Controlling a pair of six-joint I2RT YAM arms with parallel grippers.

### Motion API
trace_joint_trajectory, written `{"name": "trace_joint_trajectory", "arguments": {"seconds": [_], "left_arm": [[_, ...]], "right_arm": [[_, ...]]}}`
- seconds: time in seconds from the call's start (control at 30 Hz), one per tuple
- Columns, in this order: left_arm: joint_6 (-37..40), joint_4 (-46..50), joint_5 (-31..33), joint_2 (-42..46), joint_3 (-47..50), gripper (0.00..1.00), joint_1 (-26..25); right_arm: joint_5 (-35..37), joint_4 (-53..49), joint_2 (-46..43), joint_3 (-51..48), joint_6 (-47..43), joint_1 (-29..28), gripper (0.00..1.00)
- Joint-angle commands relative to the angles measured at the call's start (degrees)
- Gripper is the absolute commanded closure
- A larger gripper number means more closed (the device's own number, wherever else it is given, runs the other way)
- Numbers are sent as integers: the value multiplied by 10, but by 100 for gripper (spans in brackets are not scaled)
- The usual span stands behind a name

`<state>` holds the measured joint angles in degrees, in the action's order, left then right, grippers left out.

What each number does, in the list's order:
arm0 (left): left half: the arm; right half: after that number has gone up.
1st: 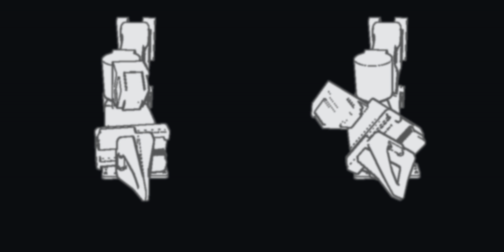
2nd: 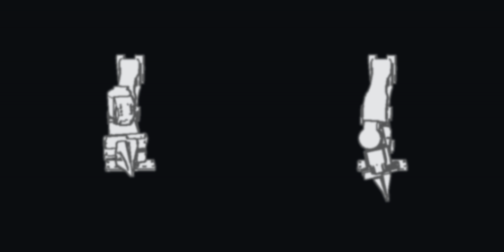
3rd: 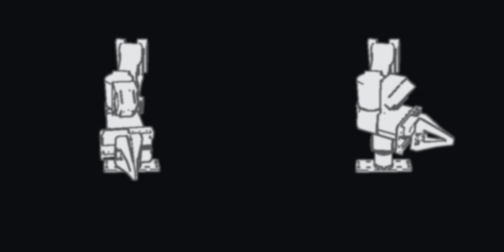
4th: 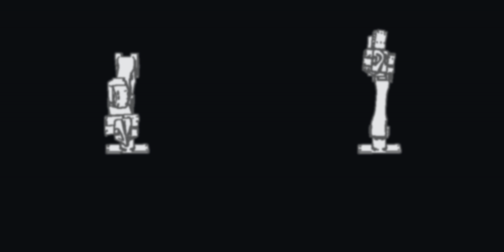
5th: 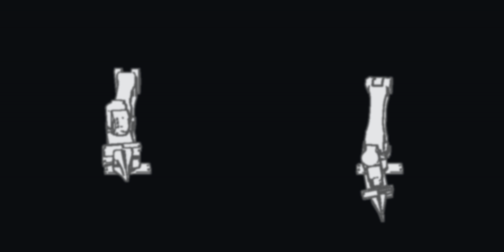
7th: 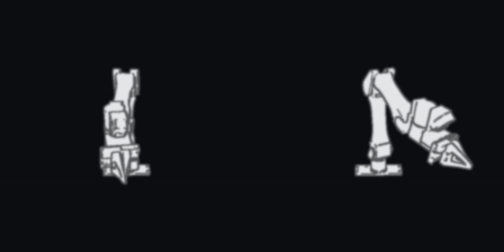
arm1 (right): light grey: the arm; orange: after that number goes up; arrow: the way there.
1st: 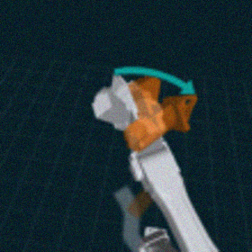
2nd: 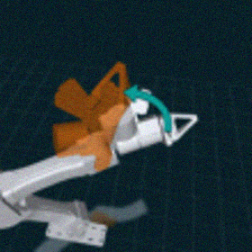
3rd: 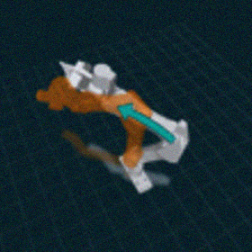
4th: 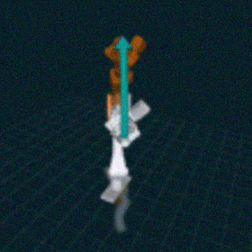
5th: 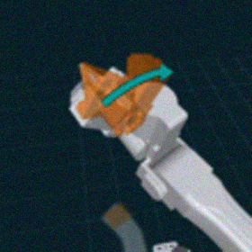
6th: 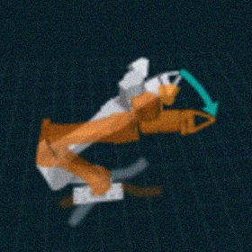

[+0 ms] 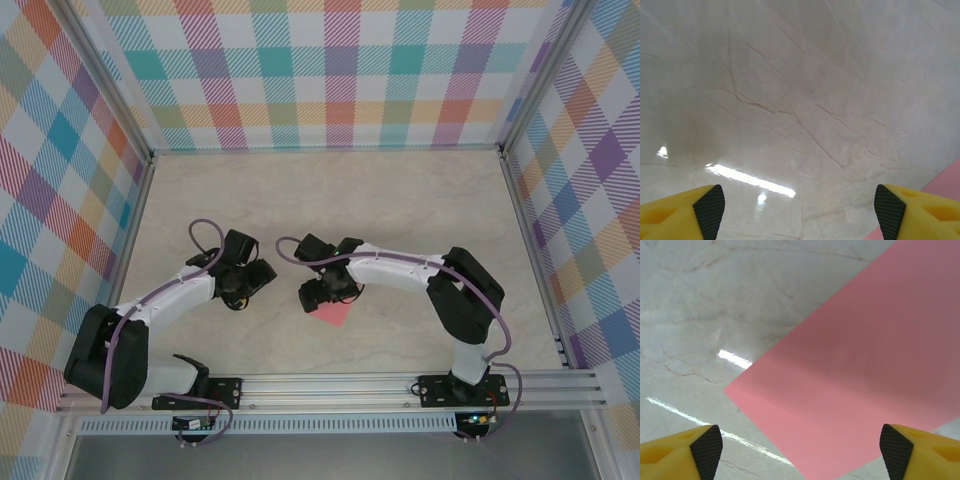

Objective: Fold a paper plane with a square sheet of paper (pick it up from the middle)

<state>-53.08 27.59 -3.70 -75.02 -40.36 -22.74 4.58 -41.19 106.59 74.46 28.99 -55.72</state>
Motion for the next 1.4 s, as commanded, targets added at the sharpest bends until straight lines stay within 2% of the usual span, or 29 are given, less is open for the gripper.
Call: {"name": "trace_joint_trajectory", "arguments": {"seconds": [0.0, 0.23, 0.73, 0.93, 1.07, 1.23, 1.37], "left_arm": [[5, 17, -14, 15, 12, 16, 17], [6, 27, -6, 25, 19, 12, 29], [10, 35, 0, 27, 20, 12, 30], [11, 37, -1, 27, 20, 12, 31], [12, 40, -2, 28, 20, 12, 30], [12, 40, -3, 31, 22, 11, 30], [13, 42, -3, 34, 22, 12, 31]], "right_arm": [[21, -34, 32, 32, 19, -8, 14], [20, -50, 82, 58, 29, -16, 13], [51, -73, 142, 47, 42, -17, 17], [28, -50, 139, 28, 36, -15, 25], [2, -27, 127, 10, 30, -7, 27], [-64, 30, 96, -36, -4, 14, 26], [-73, 41, 83, -54, -30, 27, 26]]}}
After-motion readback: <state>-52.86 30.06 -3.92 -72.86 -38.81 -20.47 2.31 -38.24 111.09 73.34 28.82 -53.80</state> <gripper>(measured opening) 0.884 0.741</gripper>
